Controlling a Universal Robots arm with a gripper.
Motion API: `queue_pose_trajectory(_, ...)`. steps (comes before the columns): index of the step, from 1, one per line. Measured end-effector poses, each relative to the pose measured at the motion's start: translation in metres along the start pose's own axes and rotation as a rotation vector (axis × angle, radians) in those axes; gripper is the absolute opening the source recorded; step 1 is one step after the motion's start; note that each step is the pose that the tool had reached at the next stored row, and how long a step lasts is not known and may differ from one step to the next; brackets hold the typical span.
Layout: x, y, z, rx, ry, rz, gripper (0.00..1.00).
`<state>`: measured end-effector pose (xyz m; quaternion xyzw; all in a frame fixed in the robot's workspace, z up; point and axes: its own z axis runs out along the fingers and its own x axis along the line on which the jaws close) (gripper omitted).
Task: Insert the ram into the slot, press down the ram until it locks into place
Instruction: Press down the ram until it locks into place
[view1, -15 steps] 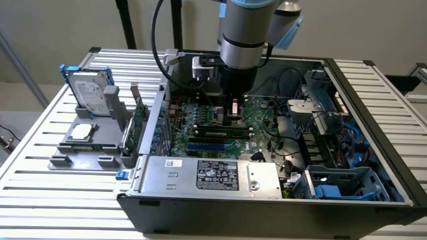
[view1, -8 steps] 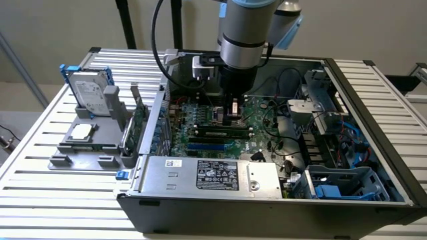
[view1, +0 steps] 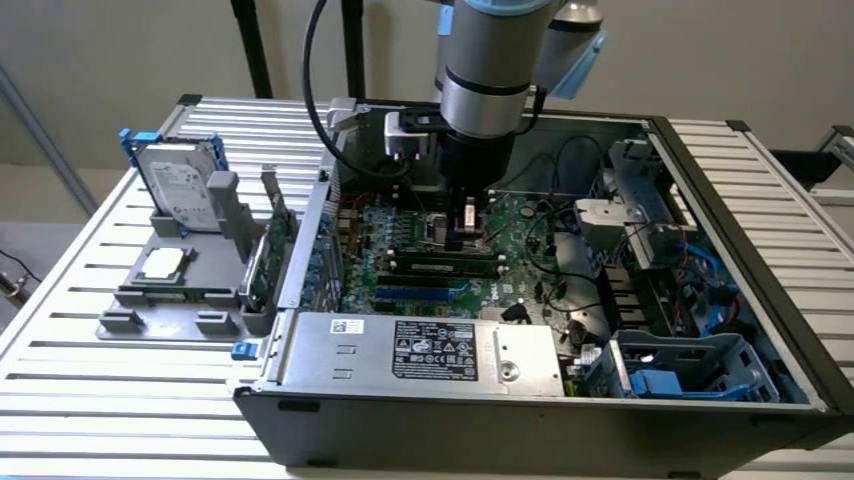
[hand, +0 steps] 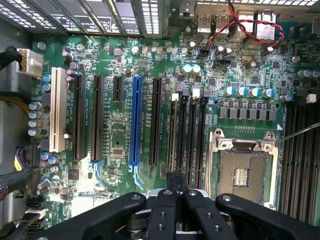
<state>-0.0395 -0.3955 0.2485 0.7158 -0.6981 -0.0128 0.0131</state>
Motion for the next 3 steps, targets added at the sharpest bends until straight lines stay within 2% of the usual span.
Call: queue_pose_trajectory(3, 0.0000, 0.0000, 0.0000, 0.0000, -0.0013, 0.000, 0.11)
